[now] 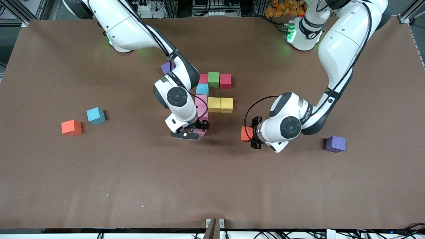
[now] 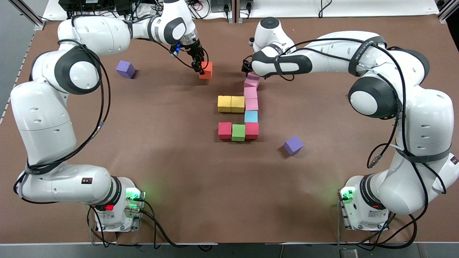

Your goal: Arrange 11 blocks into digit 3

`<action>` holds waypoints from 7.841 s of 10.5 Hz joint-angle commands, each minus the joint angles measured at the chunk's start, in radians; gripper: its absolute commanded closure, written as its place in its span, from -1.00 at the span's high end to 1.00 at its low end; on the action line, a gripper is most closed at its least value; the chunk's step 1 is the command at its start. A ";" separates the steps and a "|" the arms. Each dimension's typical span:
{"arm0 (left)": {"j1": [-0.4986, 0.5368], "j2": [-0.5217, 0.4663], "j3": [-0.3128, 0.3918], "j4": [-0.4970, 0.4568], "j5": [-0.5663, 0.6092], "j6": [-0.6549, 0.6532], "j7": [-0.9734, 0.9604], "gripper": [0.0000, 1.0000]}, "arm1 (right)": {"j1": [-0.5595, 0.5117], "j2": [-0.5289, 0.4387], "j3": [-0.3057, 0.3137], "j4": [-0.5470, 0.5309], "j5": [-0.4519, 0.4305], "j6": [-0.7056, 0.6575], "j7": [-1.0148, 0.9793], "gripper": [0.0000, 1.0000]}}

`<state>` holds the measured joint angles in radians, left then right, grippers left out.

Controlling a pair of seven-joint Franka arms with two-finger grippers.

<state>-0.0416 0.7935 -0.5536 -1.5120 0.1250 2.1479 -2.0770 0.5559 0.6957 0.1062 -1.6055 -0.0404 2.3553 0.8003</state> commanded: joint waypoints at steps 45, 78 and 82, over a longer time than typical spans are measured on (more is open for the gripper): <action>-0.322 0.109 0.135 0.085 -0.018 0.325 -0.221 -0.95 | -0.050 0.028 0.003 -0.073 -0.026 0.205 -0.089 1.00; -0.354 0.093 0.133 0.044 -0.002 0.210 -0.224 -0.93 | -0.648 -0.697 -0.134 0.251 0.033 -0.995 -0.982 1.00; -0.366 0.099 0.133 0.042 -0.002 0.210 -0.230 -0.93 | -0.637 -0.723 -0.117 0.374 0.056 -1.044 -0.903 1.00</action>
<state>-0.3910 0.8937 -0.4287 -1.4465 0.1250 2.3809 -2.2834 -0.0797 -0.0309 -0.0135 -1.2689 0.0072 1.3396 -0.1274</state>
